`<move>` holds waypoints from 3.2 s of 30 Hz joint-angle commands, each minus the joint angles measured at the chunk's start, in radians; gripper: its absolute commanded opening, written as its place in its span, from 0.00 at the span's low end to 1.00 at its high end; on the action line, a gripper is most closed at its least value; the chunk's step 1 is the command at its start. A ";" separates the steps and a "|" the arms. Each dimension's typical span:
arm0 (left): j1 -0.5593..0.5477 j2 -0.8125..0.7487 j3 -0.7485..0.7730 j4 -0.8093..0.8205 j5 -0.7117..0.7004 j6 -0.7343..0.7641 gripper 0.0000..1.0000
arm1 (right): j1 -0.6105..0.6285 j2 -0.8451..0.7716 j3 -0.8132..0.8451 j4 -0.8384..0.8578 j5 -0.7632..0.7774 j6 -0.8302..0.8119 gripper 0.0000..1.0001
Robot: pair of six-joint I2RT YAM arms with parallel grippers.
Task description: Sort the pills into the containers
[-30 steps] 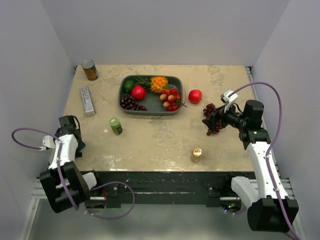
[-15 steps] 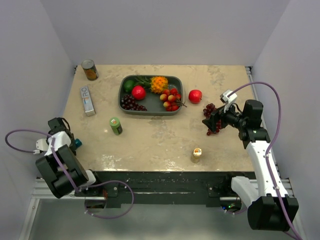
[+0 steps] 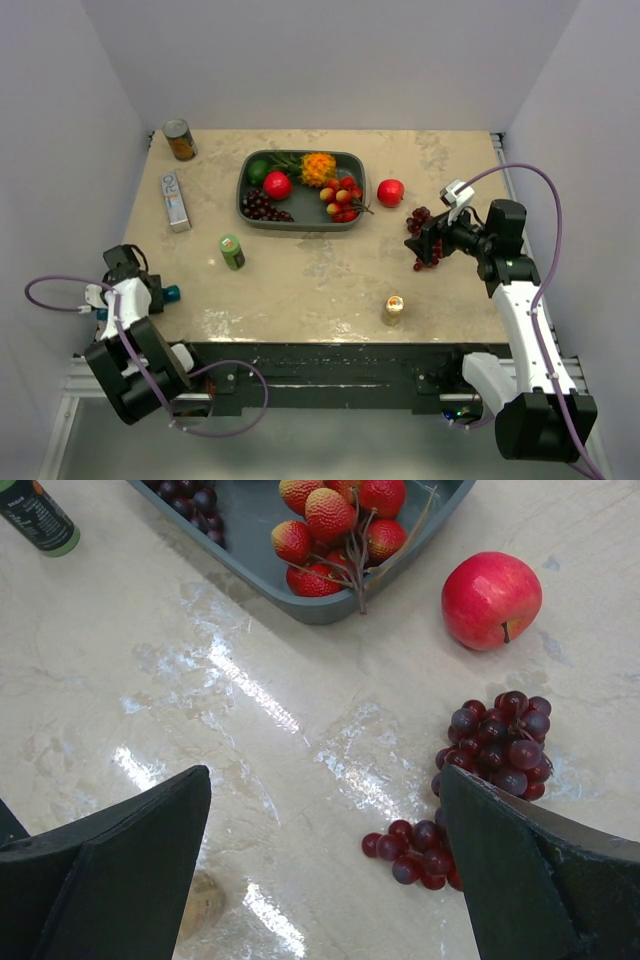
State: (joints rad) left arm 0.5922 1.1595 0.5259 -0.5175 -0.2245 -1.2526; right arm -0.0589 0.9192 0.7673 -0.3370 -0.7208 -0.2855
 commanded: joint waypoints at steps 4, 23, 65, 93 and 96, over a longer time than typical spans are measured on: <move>-0.248 -0.175 -0.079 -0.119 0.080 -0.138 0.28 | 0.004 -0.023 0.036 0.004 -0.003 -0.006 0.99; -1.388 0.059 -0.023 -0.118 -0.004 -0.933 0.37 | 0.004 -0.074 0.044 -0.004 0.014 -0.007 0.99; -1.601 -0.350 0.040 0.054 -0.202 0.365 0.95 | 0.004 -0.071 0.033 -0.010 0.018 -0.029 0.99; -1.037 -0.213 -0.224 0.373 0.083 0.469 0.57 | 0.004 -0.060 0.035 -0.020 0.004 -0.040 0.99; -1.039 -0.237 -0.257 0.366 0.114 0.423 0.54 | 0.002 -0.056 0.036 -0.019 0.001 -0.041 0.99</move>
State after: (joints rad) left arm -0.4515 0.9470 0.3157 -0.1776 -0.1608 -0.7853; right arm -0.0589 0.8639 0.7685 -0.3519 -0.6991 -0.3096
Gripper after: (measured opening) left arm 0.557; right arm 0.990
